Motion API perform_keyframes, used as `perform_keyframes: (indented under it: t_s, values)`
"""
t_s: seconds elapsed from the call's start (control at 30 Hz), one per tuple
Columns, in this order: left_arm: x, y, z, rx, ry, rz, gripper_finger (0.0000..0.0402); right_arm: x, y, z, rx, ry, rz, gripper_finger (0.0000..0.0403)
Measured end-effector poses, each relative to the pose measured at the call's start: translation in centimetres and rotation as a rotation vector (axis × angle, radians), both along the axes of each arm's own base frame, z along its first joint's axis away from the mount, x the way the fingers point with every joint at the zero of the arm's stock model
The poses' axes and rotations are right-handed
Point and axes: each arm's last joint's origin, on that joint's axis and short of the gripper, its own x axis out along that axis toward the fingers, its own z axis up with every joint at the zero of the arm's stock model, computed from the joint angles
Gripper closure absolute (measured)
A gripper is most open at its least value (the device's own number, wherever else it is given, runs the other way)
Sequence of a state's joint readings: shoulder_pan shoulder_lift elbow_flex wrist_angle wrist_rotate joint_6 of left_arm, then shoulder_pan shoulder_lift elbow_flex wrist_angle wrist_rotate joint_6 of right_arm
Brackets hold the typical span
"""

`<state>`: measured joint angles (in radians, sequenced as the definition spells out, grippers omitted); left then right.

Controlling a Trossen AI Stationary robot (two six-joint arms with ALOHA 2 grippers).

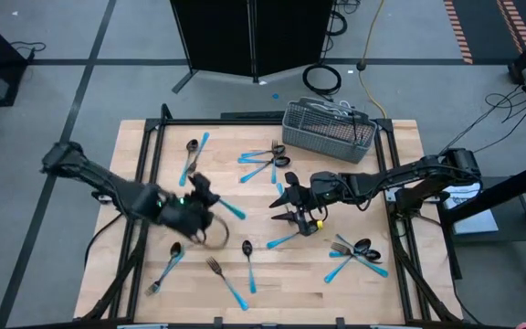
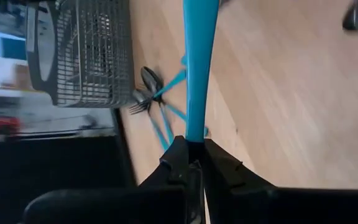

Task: Sort silverware
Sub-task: Put the blue knife into the right of the blue utensil organizer

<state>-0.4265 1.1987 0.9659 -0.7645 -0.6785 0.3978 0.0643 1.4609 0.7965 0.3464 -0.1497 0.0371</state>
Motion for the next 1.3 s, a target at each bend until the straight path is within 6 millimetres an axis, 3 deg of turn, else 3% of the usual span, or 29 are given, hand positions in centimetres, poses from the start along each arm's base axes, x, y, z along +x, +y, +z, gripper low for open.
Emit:
perform_keyframes:
  t_s: [0.13,0.23,0.33,0.5,0.67,0.87,1.0,1.3]
  values:
    - [-0.4,3.8,1.0,-0.245,-0.152,0.052,0.0388,0.1,-0.2,0.4,-0.071,-0.062,0.016,0.0248]
    - [-0.7,6.5,1.1,-0.473,-0.33,0.173,0.0388,0.3,-0.3,0.9,-0.225,-0.144,0.055,0.0248]
    - [-0.9,9.0,0.7,-0.708,-0.475,0.342,0.0388,0.3,-0.2,1.1,-0.49,-0.225,0.124,0.0248]
    - [-0.8,11.4,-0.4,-1.065,-0.545,0.571,0.0388,0.3,0.4,1.4,-1.047,-0.363,0.252,0.0248]
    - [0.1,12.1,-1.9,-1.28,-0.529,0.757,0.0388,0.6,1.0,3.2,-1.395,-0.425,0.091,0.0248]
    - [2.5,12.2,-2.2,-1.497,-0.601,0.782,0.0388,1.6,0.6,5.1,-1.453,-0.243,0.075,0.0248]
    - [3.9,12.1,-2.3,-1.576,-0.612,0.715,0.0388,2.6,0.2,4.7,-1.497,-0.058,0.048,0.0248]
    - [5.0,12.3,-3.6,-1.592,-0.595,0.749,0.0388,4.5,-0.4,2.1,-1.671,0.109,0.005,0.0248]
